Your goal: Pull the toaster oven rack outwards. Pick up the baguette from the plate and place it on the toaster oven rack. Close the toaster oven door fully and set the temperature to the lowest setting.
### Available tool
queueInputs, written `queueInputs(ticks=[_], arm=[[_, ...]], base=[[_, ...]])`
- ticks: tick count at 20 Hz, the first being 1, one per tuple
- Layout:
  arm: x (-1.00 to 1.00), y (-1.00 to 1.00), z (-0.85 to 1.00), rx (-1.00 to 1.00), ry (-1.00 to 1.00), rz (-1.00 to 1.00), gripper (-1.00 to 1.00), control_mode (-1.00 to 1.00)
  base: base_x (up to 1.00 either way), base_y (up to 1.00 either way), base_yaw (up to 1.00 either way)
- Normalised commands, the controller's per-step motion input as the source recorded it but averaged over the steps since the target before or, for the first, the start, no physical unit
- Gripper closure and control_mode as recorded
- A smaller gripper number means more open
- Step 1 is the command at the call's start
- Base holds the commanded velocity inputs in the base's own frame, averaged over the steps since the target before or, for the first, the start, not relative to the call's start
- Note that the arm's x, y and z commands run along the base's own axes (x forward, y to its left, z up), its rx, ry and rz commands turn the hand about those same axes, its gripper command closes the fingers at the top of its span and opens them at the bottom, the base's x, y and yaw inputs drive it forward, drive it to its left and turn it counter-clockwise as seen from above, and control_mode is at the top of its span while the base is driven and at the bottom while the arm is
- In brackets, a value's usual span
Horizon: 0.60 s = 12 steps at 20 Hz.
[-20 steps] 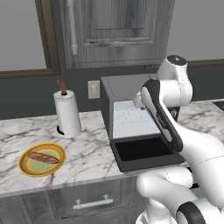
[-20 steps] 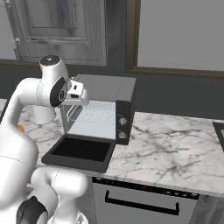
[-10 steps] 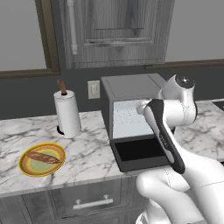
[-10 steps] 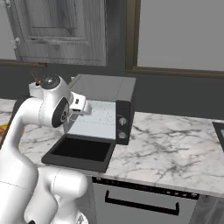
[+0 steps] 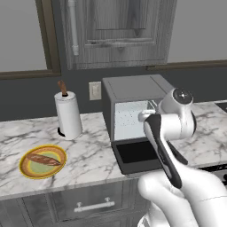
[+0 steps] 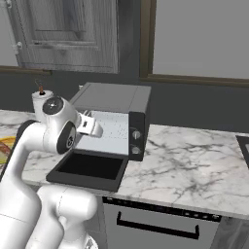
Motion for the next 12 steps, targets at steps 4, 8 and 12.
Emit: queueInputs(ticks=[4, 8, 12], arm=[[0.00, 0.00, -0.21, -0.04, -0.09, -0.04, -1.00, -1.00], [0.06, 0.00, -0.23, -0.04, -0.11, -0.01, -1.00, -1.00], [0.18, 0.00, -0.17, -0.01, -0.07, 0.00, -1.00, -1.00]], base=[[0.00, 0.00, 0.00], [0.00, 0.00, 0.00], [0.00, 0.00, 0.00]])
